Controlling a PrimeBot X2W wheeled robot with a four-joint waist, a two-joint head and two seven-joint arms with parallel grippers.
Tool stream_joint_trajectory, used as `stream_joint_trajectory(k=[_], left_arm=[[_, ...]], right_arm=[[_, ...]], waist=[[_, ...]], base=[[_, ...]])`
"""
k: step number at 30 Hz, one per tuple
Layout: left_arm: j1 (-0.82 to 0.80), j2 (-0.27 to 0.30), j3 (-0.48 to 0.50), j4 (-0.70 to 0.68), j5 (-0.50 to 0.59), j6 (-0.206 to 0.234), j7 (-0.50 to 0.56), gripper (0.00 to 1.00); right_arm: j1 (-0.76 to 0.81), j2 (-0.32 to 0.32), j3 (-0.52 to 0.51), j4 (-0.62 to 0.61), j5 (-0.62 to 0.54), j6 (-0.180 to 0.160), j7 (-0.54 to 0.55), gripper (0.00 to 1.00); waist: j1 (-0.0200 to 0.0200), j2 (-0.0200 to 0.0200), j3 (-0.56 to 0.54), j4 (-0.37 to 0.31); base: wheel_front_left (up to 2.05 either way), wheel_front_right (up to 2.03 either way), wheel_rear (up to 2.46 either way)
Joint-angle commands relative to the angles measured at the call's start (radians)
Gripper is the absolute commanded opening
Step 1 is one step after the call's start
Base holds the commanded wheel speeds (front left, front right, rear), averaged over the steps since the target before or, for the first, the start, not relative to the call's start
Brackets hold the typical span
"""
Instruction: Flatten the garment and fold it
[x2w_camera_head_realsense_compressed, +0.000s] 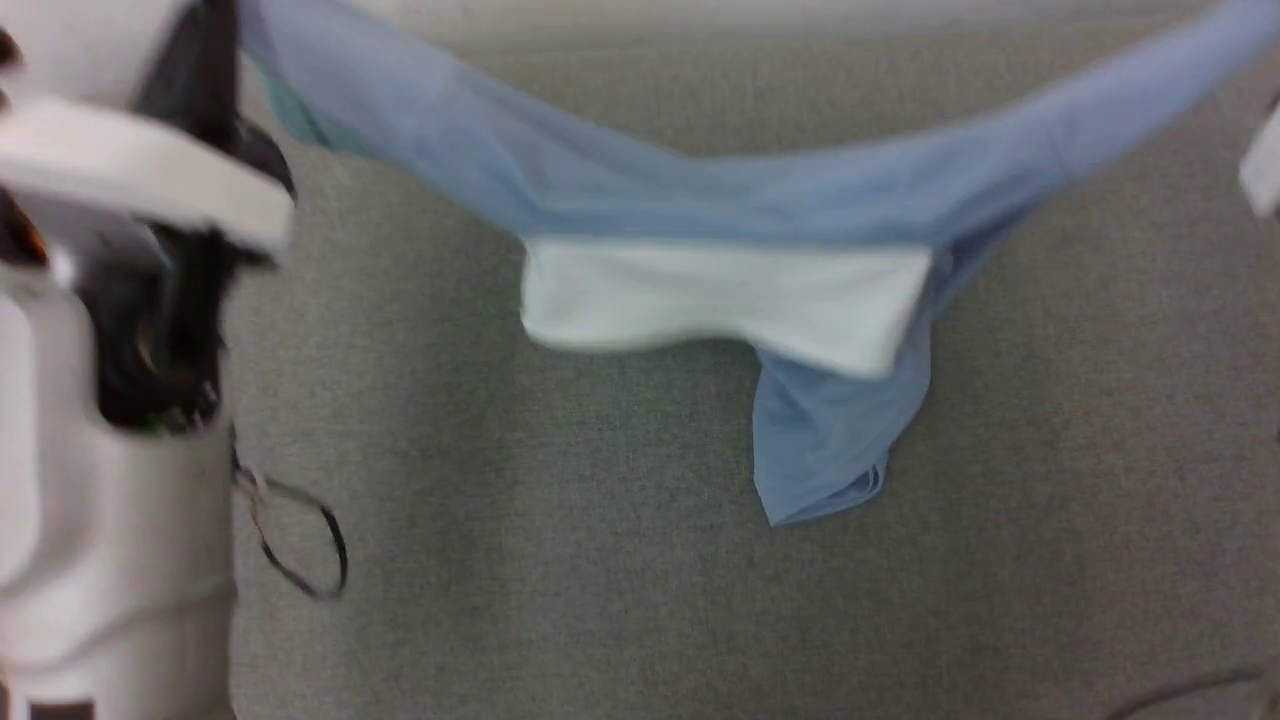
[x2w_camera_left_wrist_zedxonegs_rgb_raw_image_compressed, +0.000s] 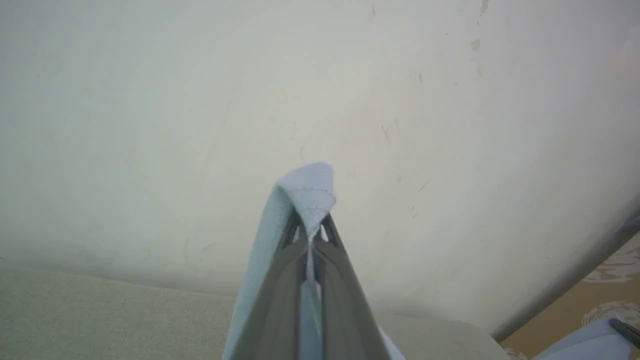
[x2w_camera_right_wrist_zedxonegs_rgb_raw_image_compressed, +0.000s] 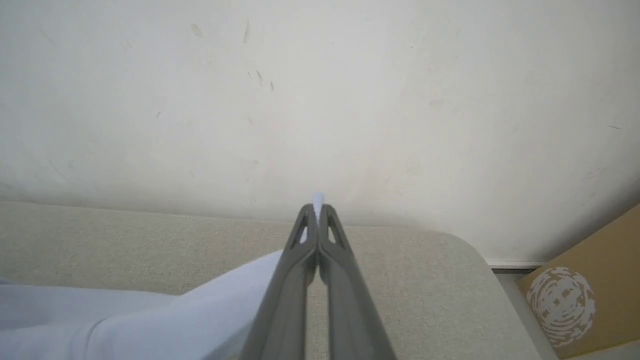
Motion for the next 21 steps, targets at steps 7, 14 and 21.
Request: stream_joint_trajectory(k=[7,14,21], left_arm=[[-0.362,0.079,0.041,0.114,0.078,0.064,-0.041,0.0],[-0.642,0.116,0.066,0.239,0.139,0.073,-0.186,0.0],[-0.805,0.126,0.097,0.329,0.142,0.043,-0.339,0.0]], right_arm=[[-0.405,-0.062,0.117,0.174,-0.069,-0.001,-0.069,0.0],[-0.712,-0.04,0.105,0.318,-0.152,-0.001,-0.223,0.0],[-0.901,-0.006,0.044,0.398,-0.242,-0.001,-0.411,0.0]], waist=[[-0.0003,0.0002,0.222,-0.044],[-0.0003,0.0002,0.293,-0.046],[-0.0003,0.0002,0.299,-0.04]], base=[[0.0,0.0,0.0],[0.0,0.0,0.0],[0.0,0.0,0.0]])
